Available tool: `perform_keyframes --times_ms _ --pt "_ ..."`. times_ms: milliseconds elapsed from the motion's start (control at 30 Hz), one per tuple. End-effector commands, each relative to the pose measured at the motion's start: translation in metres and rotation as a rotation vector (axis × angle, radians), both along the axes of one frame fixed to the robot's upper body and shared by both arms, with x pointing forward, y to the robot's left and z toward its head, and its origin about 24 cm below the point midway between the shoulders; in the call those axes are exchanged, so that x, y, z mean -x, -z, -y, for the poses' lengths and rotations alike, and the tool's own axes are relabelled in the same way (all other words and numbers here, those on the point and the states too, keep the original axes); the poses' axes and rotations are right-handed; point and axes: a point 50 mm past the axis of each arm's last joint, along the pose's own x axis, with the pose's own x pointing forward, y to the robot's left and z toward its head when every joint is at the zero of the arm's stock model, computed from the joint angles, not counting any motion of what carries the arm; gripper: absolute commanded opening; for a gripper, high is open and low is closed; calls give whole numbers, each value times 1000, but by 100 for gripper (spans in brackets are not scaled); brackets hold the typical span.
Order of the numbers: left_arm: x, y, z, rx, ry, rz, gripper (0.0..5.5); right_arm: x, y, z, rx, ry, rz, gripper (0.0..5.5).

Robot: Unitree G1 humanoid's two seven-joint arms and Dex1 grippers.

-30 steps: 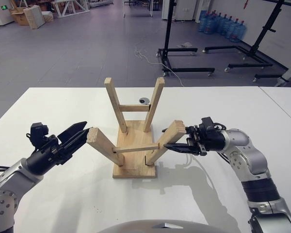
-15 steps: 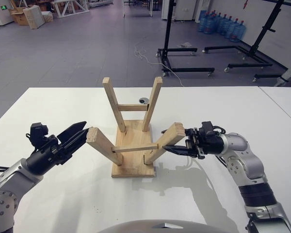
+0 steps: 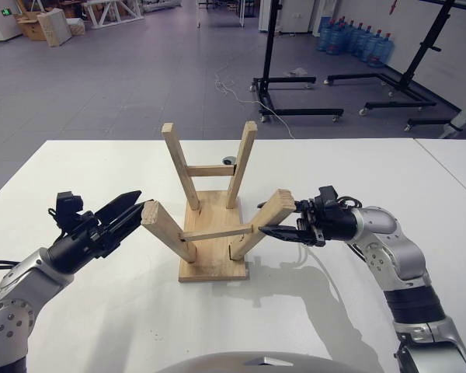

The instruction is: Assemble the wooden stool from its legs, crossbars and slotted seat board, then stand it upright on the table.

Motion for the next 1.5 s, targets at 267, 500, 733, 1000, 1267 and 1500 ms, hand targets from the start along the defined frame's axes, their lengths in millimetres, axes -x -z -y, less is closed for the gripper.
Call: perform_keyframes --times_ms 267,500,733,1000,1267,1500 --pt "2 12 32 2 156 -45 415 -7 -20 -39 47 -92 78 204" --pt "4 17 31 6 119 -43 415 -11 -25 -34 104 -64 121 233" --pt "3 17 28 11 72 -23 415 -7 -30 -20 90 -16 93 345" --pt "4 2 1 22 -84 58 415 17 -54 -5 -105 -79 -38 374" --pt "27 10 -14 -89 -123 12 415 14 -88 2 -254 -65 -83 374" --pt "55 38 -6 -197 -170 -93 415 -1 -84 17 -232 -27 -136 374"
